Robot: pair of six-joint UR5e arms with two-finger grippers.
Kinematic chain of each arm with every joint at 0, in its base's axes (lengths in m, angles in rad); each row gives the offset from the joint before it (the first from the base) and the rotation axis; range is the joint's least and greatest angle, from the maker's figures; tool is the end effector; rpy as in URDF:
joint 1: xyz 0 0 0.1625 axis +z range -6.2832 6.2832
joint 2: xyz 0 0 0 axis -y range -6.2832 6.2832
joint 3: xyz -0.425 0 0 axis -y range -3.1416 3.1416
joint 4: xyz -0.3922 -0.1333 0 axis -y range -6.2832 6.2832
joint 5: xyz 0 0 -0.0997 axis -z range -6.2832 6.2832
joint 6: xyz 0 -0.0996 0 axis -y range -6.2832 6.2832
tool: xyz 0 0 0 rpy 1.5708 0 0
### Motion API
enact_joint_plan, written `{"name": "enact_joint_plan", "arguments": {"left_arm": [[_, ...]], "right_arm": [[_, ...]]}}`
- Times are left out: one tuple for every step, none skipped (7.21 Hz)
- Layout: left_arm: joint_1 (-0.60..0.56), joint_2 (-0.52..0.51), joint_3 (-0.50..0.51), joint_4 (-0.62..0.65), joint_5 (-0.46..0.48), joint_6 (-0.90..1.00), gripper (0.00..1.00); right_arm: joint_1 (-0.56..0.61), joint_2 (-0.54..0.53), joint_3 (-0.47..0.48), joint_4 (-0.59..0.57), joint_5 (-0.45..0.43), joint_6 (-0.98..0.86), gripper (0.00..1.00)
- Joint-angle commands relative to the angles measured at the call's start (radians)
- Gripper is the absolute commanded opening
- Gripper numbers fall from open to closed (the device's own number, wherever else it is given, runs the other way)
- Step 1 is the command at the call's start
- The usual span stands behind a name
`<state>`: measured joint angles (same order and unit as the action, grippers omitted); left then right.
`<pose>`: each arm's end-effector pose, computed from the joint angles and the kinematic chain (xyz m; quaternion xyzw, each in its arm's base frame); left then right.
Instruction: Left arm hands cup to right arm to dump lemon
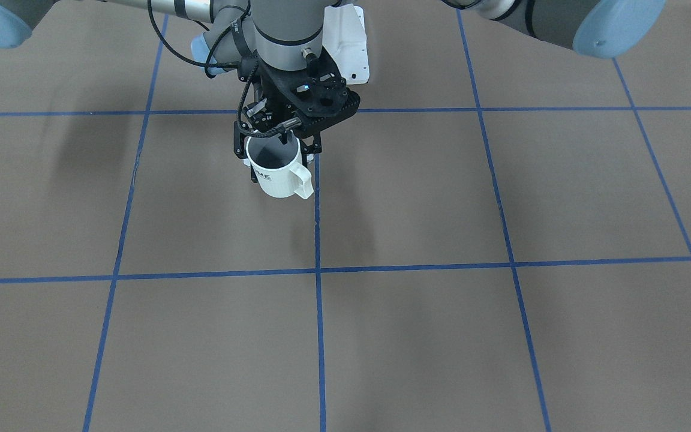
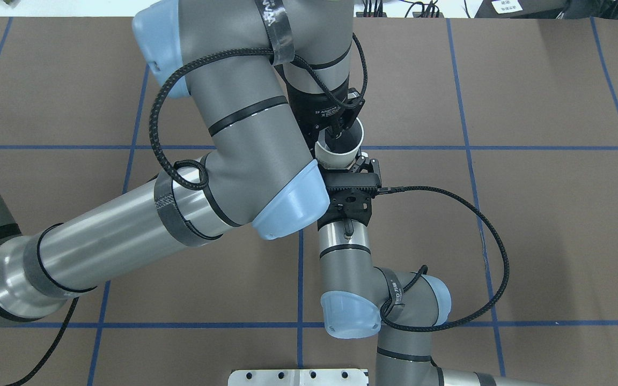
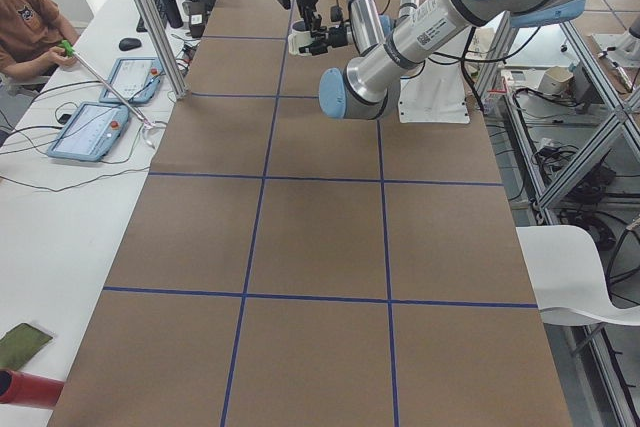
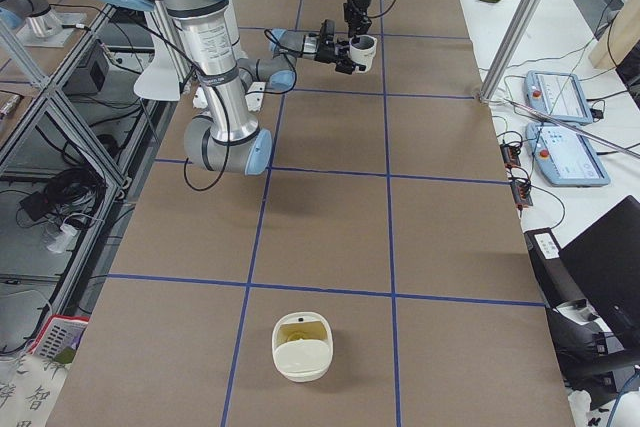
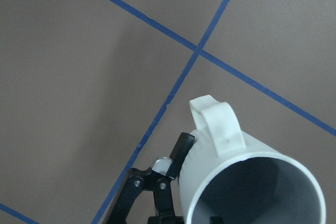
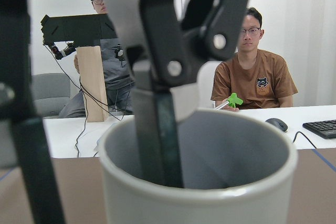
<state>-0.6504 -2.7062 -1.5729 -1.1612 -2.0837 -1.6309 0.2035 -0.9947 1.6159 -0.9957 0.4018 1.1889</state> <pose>0.4918 -0.4803 -0.0157 -0.1266 0.3984 -0.2298 0.8789 -0.5648 -0.3463 0.2121 0.5721 -0.3181 0.2481 0.7141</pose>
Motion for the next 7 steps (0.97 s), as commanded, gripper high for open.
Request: {"name": "enact_joint_plan", "arguments": {"left_arm": [[0.0,0.0,0.002,0.0,0.001,0.0,0.43],[0.0,0.0,0.005,0.0,0.001,0.0,0.42],[0.0,0.0,0.008,0.0,0.001,0.0,0.4],[0.0,0.0,0.008,0.0,0.001,0.0,0.39],[0.0,0.0,0.008,0.0,0.001,0.0,0.36],[0.0,0.0,0.008,0.0,0.001,-0.001,0.22],[0.0,0.0,0.007,0.002,0.001,-0.001,0.0]], "right_arm": [[-0.001,-0.004,0.001,0.0,0.0,0.0,0.22],[0.001,-0.004,0.002,0.0,0.0,0.0,0.22],[-0.001,-0.004,0.002,0.0,0.002,0.0,0.22],[-0.001,-0.004,0.004,0.0,0.002,0.0,0.22],[-0.003,-0.005,0.004,0.0,0.0,0.0,0.22],[-0.004,-0.005,0.004,0.0,0.002,0.0,0.22],[-0.007,-0.007,0.004,0.002,0.003,0.0,0.25]]}}
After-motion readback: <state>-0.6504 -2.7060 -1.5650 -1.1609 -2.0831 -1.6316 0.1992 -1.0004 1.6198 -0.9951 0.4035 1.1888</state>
